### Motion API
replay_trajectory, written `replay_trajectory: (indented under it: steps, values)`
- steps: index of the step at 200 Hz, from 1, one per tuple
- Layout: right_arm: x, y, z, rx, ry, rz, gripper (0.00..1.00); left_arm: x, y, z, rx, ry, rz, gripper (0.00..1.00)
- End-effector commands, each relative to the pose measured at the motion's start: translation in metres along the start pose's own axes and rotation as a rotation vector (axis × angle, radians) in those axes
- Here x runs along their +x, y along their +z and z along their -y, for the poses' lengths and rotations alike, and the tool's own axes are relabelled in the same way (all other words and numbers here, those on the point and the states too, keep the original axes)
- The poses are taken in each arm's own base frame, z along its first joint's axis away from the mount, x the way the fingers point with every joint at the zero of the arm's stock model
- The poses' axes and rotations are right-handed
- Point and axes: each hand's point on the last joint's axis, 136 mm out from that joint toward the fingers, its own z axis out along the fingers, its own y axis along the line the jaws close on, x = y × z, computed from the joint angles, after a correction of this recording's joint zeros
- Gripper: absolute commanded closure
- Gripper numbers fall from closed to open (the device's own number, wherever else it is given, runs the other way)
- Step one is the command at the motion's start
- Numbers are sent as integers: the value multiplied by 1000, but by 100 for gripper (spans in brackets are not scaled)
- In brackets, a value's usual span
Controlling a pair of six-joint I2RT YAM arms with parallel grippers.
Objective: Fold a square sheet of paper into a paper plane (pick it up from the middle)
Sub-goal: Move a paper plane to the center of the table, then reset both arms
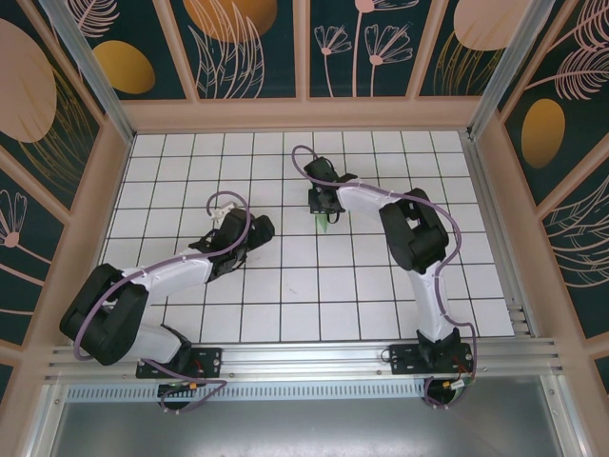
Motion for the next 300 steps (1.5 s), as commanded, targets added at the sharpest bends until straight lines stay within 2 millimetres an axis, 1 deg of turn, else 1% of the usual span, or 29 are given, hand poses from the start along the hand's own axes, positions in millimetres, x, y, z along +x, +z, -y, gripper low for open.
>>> replay_trajectory:
  steps: [1, 29, 70, 80, 90, 114, 147, 167, 188, 205, 221, 232, 244, 245, 247, 263, 283, 300]
  values:
    - [4, 4, -1, 19, -7, -28, 84, 2, -1, -9, -23, 17, -1, 1]
    - [9, 10, -1, 39, -8, -36, 80, 4, 0, -10, -19, 12, -7, 1]
    - [24, 22, 1, 65, -7, -71, 78, 4, -1, -10, -17, 12, -7, 2]
    - [23, 20, 0, 65, -6, -68, 78, 4, -2, -10, -15, 11, -7, 2]
    - [17, 15, -2, 62, -5, -55, 78, 4, -2, -10, -13, 11, -7, 1]
    - [-8, -15, -11, 30, 1, 6, 76, 0, -5, -6, -1, 11, 2, 1]
    - [-42, -66, -22, -29, 23, 82, 61, -12, -13, 0, -4, 25, 37, 1]
    - [-57, -96, -22, -48, 39, 135, 54, -23, -19, 4, -5, 39, 68, 2]
    - [-70, -125, -14, -50, 61, 195, 46, -37, -25, 9, -13, 62, 113, 1]
    - [-80, -149, 1, -31, 93, 264, 39, -51, -33, 11, -31, 84, 167, 1]
    - [-89, -175, 23, -15, 127, 345, 34, -70, -44, 12, -53, 111, 241, 2]
    - [-94, -190, 43, 13, 142, 395, 30, -82, -53, 13, -68, 134, 295, 2]
    - [-93, -206, 58, 48, 146, 444, 23, -97, -63, 10, -92, 151, 354, 1]
    - [-95, -207, 65, 60, 157, 451, 22, -99, -64, 10, -93, 152, 359, 1]
    - [-97, -209, 74, 75, 169, 461, 20, -101, -65, 9, -97, 154, 366, 2]
    - [-95, -225, 112, 136, 212, 526, 2, -118, -76, 1, -124, 161, 430, 1]
    - [-87, -242, 156, 200, 257, 607, 1, -137, -86, -16, -156, 162, 500, 2]
    - [-72, -249, 199, 281, 324, 661, 1, -148, -95, -31, -186, 182, 566, 2]
